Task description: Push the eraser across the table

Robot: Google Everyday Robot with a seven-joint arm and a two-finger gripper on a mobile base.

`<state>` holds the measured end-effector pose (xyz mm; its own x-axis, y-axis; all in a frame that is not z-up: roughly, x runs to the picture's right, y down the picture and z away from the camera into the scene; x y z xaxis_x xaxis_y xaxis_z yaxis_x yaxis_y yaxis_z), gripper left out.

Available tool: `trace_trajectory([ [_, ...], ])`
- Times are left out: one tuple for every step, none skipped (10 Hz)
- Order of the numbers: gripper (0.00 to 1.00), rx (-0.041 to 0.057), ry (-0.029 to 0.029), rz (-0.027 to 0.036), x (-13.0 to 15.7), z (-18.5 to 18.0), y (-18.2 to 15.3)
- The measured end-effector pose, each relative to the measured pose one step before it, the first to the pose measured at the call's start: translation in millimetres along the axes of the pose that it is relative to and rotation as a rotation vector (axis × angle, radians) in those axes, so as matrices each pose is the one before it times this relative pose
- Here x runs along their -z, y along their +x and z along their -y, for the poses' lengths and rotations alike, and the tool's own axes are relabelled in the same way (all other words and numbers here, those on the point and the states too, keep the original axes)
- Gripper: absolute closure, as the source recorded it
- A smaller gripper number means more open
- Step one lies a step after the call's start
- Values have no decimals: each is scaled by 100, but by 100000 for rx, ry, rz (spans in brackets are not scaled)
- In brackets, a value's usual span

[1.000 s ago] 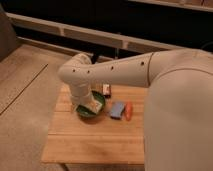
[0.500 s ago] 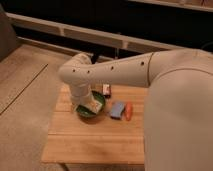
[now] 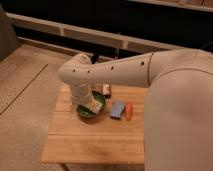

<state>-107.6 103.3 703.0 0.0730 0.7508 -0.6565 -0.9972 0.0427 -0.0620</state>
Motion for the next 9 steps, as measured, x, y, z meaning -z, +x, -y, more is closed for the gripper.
trace_trajectory([
  [35,0,6,-8,-3,2,1],
  [39,8,-3,3,0,-2,1],
  [49,-2,2,1,1,1,0],
  [58,-5,-1,5,4,1,-1],
  [69,2,-9,46,24,-1,-4],
  [78,-6,-24,-14,3,-8,-1],
  [84,-12,-73,-31,9,-37,-5],
  [97,121,488,917,138,3,-478],
  [100,290,2286,3381,425,490,-1449],
])
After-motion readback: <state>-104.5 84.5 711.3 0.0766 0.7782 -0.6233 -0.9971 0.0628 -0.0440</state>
